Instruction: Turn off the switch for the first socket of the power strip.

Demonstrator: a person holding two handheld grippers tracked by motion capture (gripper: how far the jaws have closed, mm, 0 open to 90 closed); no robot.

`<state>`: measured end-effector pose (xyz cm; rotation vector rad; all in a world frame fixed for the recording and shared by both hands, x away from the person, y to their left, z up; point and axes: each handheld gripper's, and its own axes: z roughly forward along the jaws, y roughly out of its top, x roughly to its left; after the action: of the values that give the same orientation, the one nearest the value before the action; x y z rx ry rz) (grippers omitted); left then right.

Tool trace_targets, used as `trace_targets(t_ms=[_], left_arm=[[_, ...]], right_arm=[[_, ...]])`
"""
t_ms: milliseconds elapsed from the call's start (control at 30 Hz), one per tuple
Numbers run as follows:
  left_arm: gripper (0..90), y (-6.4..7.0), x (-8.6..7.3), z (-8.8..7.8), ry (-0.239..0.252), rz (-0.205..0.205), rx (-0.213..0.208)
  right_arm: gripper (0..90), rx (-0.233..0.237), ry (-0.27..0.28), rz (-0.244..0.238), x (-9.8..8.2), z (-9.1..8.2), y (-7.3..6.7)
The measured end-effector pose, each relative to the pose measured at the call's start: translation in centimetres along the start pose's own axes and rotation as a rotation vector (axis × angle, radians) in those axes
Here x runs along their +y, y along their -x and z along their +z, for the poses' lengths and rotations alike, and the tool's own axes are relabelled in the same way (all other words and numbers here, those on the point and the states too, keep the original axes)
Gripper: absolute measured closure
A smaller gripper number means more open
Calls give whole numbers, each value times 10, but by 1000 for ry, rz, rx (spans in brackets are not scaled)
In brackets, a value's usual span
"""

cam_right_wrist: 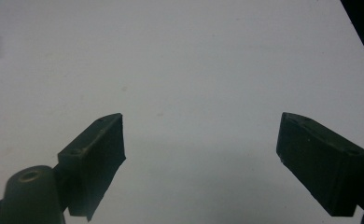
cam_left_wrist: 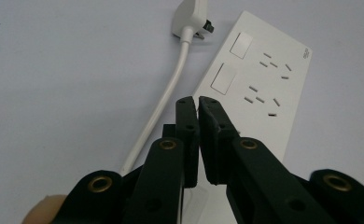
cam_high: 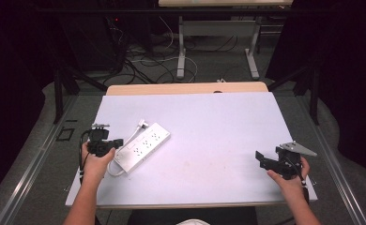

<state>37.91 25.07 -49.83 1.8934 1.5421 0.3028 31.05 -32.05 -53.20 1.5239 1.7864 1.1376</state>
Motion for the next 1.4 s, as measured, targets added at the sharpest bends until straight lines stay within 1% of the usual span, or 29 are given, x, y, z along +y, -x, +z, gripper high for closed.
trace_targets(t_ms=[67, 167, 200, 233, 300, 333, 367, 400, 433, 467, 533, 567, 600, 633, 667, 700, 733, 800, 833, 867, 933, 1000, 1033, 1167, 1200, 1233, 1300, 1400], left_arm=[[877, 2, 1, 3, -7, 14, 1], [883, 5, 1, 7, -1, 15, -2], [884, 5, 1, 9, 4, 11, 0], [885, 6, 2, 10, -6, 14, -4], [888, 7, 3, 14, 3, 13, -2], [891, 8, 3, 15, -5, 16, -4], [892, 8, 4, 18, 1, 14, -6], [892, 8, 4, 18, -8, 16, -3], [895, 8, 4, 21, 2, 7, -6], [895, 8, 5, 22, -2, 4, -8], [896, 8, 5, 25, -14, 4, -7], [897, 9, 5, 28, -1, 2, -1], [897, 9, 6, 28, -16, 3, -4], [897, 9, 6, 29, -17, 2, -7], [897, 10, 5, 31, -1, -1, 0], [897, 10, 5, 31, -12, 2, -2], [897, 10, 6, 33, -12, 7, -4], [897, 11, 5, 35, -13, 7, 5], [897, 10, 6, 35, -27, 10, 1], [897, 10, 5, 37, -25, 9, 2], [897, 10, 5, 38, -35, 9, 0], [897, 11, 5, 40, -24, 4, 7], [897, 11, 5, 40, -35, 7, 5], [896, 11, 5, 42, -36, 11, 14], [896, 11, 4, 43, -39, 14, 14], [896, 11, 4, 43, -38, 13, 12], [896, 11, 4, 44, -33, 14, 15], [897, 11, 4, 44, -31, 18, 17]], right_arm=[[149, 1, 0, 1, 0, 0, 0], [149, 1, -1, 1, 0, 0, 0], [149, -4, -10, 1, 0, 0, 0], [149, -3, -12, 2, 0, 0, 0], [149, 0, -6, 5, -1, 1, 0], [149, 1, -6, 2, -1, 1, 0], [150, 2, -6, 3, -1, 2, 0], [150, 2, -6, 3, -1, 2, 0], [150, 3, -7, 7, -1, 2, 0], [150, 2, -20, 15, -1, 1, 0], [150, 2, -21, 16, -1, 2, 0], [150, 3, -22, 16, -1, 2, 0], [150, 5, -25, 27, -1, 2, -1], [150, 6, -15, 14, -1, 3, 0], [150, 6, -19, 26, -1, 3, -1], [150, 2, -14, 25, -2, 3, -1], [150, 10, -18, 19, -2, 3, 0], [150, 9, -26, 21, -2, 3, 0], [151, 9, -22, 25, -2, 4, -1], [150, 10, -22, 24, -2, 4, -1], [150, 9, -31, 23, -2, 3, -1], [151, 10, -33, 25, -2, 4, 0], [151, 14, -26, 27, -2, 4, 0], [151, 14, -26, 27, -2, 5, 0], [151, 12, -24, 28, -3, 5, 0], [151, 5, 0, 30, -3, 7, 0], [151, 12, -21, 27, -3, 6, 0], [151, 19, -31, 31, -3, 5, 0]])
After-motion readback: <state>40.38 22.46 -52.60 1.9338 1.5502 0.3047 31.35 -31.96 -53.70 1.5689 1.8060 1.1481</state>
